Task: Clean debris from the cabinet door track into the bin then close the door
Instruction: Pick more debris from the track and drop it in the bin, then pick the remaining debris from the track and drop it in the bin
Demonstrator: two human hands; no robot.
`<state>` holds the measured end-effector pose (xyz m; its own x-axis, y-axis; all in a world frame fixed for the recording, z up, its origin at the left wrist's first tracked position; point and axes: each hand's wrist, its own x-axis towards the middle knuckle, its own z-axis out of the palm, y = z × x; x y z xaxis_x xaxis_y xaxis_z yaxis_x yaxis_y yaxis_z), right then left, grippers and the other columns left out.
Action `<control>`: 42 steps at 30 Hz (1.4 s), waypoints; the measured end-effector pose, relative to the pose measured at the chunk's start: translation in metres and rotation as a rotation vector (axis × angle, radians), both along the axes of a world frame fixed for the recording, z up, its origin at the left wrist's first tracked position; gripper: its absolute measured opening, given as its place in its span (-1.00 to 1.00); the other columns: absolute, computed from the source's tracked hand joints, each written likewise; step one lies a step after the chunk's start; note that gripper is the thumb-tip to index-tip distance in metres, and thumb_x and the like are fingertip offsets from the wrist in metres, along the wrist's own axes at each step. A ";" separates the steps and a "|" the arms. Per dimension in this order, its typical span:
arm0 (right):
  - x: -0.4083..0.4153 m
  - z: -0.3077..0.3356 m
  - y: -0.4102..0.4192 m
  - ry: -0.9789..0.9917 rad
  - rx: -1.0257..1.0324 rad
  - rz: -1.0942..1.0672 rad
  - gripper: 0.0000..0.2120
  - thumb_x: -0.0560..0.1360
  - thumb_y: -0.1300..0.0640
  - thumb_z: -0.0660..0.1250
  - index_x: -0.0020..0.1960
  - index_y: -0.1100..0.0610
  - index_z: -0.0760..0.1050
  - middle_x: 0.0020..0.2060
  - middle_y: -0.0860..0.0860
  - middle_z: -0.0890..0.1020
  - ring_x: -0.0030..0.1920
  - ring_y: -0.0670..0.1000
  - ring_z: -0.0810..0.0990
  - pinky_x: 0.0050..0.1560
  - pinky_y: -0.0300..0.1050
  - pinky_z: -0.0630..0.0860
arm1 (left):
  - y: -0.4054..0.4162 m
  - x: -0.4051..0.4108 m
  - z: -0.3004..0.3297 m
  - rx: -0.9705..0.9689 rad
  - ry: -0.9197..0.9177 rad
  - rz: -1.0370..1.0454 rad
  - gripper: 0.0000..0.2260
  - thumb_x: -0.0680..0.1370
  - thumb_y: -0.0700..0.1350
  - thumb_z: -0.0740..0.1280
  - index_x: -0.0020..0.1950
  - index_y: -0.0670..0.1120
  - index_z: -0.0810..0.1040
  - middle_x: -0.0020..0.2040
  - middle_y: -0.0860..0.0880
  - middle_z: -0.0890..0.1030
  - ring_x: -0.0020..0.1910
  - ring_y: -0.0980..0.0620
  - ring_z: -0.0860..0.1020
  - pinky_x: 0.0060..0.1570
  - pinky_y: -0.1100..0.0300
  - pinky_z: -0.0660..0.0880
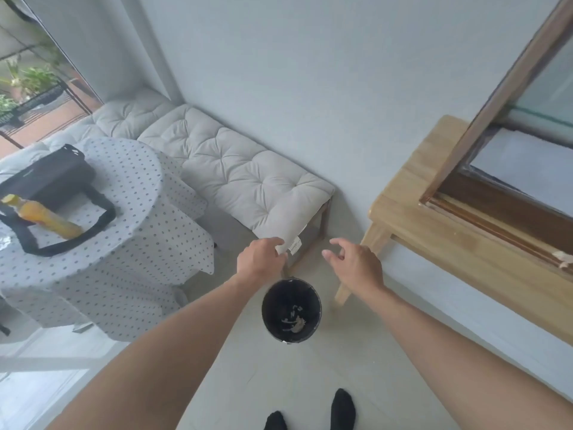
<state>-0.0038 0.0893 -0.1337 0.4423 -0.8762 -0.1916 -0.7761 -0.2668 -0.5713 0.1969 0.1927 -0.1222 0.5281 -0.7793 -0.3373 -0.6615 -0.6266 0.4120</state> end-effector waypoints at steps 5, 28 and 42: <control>-0.031 0.057 0.001 -0.058 -0.078 -0.102 -0.59 0.61 -0.22 0.32 0.37 -0.07 0.58 0.01 -0.01 0.74 0.11 0.14 0.68 0.09 0.06 0.60 | -0.025 -0.017 0.052 -0.131 -0.017 -0.085 -0.62 0.61 0.11 0.36 0.43 0.17 0.58 -0.04 0.18 0.68 0.11 -0.01 0.65 0.16 0.00 0.59; -0.268 0.151 -0.025 -0.041 -0.300 -0.633 -0.58 0.59 -0.20 0.36 0.37 -0.06 0.59 0.13 0.00 0.76 0.21 0.14 0.69 0.15 0.06 0.61 | -0.149 -0.239 0.151 -0.411 -0.061 -0.585 -0.67 0.58 0.11 0.40 0.35 0.20 0.65 -0.04 0.06 0.74 0.08 -0.11 0.66 0.06 0.07 0.58; -0.305 0.130 -0.039 0.409 -0.391 -0.507 -0.75 0.63 0.06 0.23 0.26 -0.03 0.58 0.03 0.08 0.75 0.07 0.25 0.71 -0.07 0.04 0.54 | -0.183 -0.341 0.122 -0.349 -0.053 -0.774 -0.72 0.55 0.14 0.39 0.26 0.22 0.64 0.02 0.05 0.75 0.06 -0.12 0.67 -0.19 0.08 0.44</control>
